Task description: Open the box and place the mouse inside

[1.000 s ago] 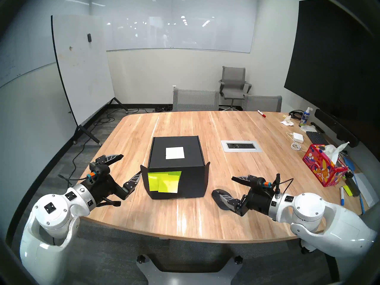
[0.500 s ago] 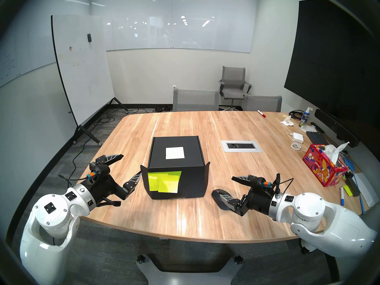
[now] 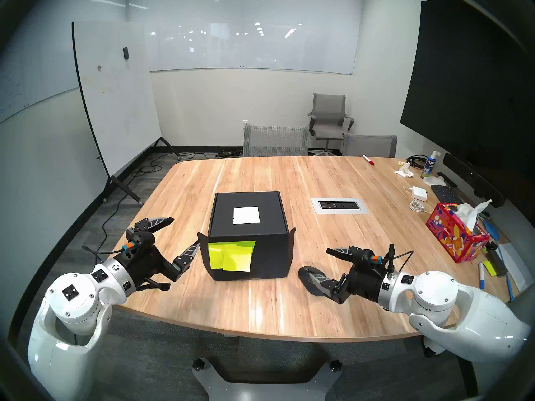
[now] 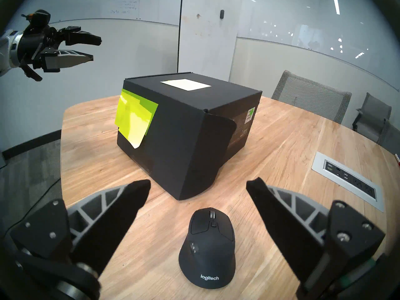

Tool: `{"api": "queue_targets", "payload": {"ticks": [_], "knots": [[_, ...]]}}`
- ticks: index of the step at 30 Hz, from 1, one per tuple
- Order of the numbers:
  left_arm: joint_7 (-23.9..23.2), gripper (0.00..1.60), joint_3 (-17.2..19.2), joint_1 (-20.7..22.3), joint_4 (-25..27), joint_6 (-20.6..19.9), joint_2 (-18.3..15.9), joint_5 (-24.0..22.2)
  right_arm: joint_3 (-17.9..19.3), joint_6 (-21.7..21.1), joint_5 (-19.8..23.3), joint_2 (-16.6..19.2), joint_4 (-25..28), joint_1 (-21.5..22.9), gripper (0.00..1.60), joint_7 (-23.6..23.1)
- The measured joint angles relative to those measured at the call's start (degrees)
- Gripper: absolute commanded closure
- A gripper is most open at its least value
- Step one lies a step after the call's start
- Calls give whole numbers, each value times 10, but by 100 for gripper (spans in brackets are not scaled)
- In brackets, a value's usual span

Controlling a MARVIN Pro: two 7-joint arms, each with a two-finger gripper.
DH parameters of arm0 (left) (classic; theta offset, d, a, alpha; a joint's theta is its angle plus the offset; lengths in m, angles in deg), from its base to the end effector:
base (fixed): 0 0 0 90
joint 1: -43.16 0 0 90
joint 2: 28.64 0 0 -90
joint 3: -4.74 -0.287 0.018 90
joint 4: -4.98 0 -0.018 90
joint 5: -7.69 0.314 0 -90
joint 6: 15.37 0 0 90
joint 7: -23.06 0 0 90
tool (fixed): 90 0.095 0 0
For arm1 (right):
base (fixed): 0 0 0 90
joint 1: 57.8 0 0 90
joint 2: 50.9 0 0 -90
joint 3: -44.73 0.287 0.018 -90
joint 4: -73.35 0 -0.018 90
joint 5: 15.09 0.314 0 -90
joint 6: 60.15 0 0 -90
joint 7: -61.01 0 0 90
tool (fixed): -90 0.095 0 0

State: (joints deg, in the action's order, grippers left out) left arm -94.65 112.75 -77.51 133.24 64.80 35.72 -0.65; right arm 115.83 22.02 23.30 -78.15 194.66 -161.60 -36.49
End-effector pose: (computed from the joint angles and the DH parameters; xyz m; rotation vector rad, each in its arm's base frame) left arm 0.2806 0.0837 -0.1990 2.1655 -0.9157 2.0203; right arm 0.3009 -0.0189 -0.2446 -2.1009 -1.0162 -1.5435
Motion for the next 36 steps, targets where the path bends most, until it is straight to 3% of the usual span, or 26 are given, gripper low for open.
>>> {"api": "queue_targets", "payload": {"ticks": [36], "knots": [[0, 0, 0, 0, 0, 0, 0, 0, 0, 0, 0, 0, 0, 0, 0, 0]]}}
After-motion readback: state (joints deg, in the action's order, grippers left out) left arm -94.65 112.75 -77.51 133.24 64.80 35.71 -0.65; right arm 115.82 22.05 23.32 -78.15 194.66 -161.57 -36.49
